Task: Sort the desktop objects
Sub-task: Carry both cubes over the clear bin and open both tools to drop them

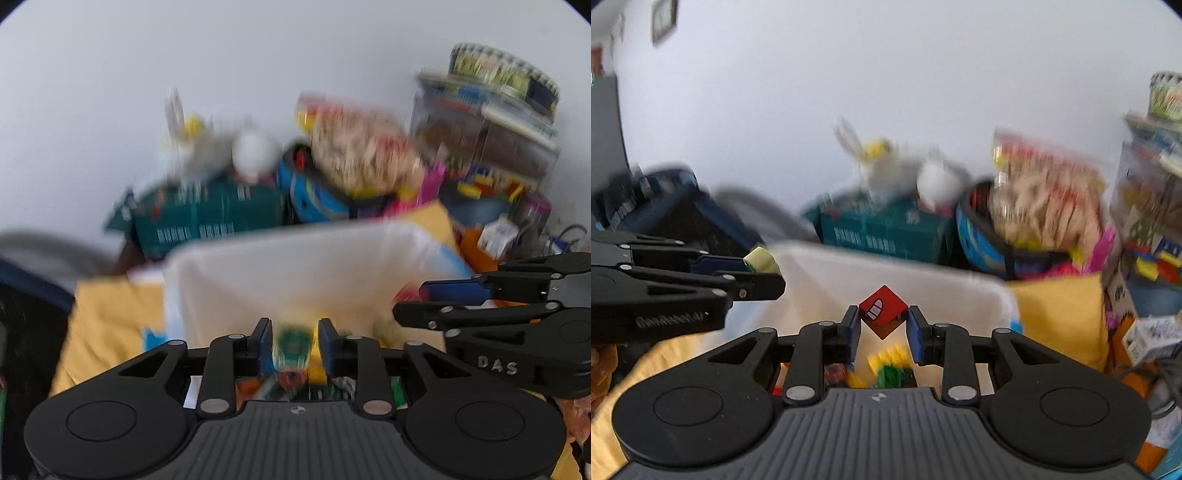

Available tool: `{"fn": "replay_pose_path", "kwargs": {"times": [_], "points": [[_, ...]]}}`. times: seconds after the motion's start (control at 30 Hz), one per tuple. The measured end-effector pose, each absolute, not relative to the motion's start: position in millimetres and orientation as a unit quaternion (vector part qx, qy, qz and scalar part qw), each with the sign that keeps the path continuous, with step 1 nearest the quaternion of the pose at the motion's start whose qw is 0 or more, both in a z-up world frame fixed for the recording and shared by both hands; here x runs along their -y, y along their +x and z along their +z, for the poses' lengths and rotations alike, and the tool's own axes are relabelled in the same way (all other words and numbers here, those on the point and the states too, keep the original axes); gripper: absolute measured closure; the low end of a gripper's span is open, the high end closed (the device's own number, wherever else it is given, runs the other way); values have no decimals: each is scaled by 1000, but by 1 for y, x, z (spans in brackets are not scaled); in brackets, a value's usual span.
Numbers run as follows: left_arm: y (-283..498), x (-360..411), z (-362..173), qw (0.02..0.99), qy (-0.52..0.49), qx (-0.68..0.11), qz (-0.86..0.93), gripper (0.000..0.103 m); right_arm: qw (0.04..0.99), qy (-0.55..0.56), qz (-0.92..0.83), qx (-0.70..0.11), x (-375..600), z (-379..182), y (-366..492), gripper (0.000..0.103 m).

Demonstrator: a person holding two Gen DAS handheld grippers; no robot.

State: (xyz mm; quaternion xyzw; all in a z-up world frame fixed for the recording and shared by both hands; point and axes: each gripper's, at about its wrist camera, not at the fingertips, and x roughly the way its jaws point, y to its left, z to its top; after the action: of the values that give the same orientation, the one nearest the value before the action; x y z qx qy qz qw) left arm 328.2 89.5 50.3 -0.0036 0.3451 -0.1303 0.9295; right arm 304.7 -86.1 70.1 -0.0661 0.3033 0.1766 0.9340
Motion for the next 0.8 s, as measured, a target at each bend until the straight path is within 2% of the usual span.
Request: {"fn": "replay_pose_path", "kwargs": {"times": [0.03, 0.13, 0.2, 0.23, 0.3, 0.33, 0.4, 0.53, 0.63, 0.8], "points": [[329, -90, 45, 926, -13, -356, -129, 58, 931, -70, 172, -316, 84, 60, 310, 72], [318, -93, 43, 931, -14, -343, -119, 48, 917, -64, 169, -355, 86, 37, 315, 68], [311, -90, 51, 941, 17, -326, -95, 41, 921, -61, 169, -347, 90, 37, 309, 59], [304, -87, 57, 947, 39, -310, -81, 39, 923, -68, 166, -341, 92, 38, 308, 53], [290, -78, 70, 959, 81, -268, -49, 34, 927, -77, 159, -330, 95, 43, 305, 51], [280, -72, 77, 966, 96, -240, -26, 24, 928, -76, 158, -327, 97, 46, 304, 49], [269, -63, 89, 972, 109, -210, 12, 17, 930, -75, 154, -326, 99, 52, 306, 44], [254, -53, 103, 974, 129, -183, 11, 17, 926, -94, 154, -332, 104, 59, 303, 31], [257, -46, 108, 968, 131, -214, -1, 17, 919, -104, 161, -344, 108, 59, 305, 21], [268, -40, 112, 957, 117, -267, -3, 17, 907, -121, 152, -373, 111, 59, 310, 13]]}}
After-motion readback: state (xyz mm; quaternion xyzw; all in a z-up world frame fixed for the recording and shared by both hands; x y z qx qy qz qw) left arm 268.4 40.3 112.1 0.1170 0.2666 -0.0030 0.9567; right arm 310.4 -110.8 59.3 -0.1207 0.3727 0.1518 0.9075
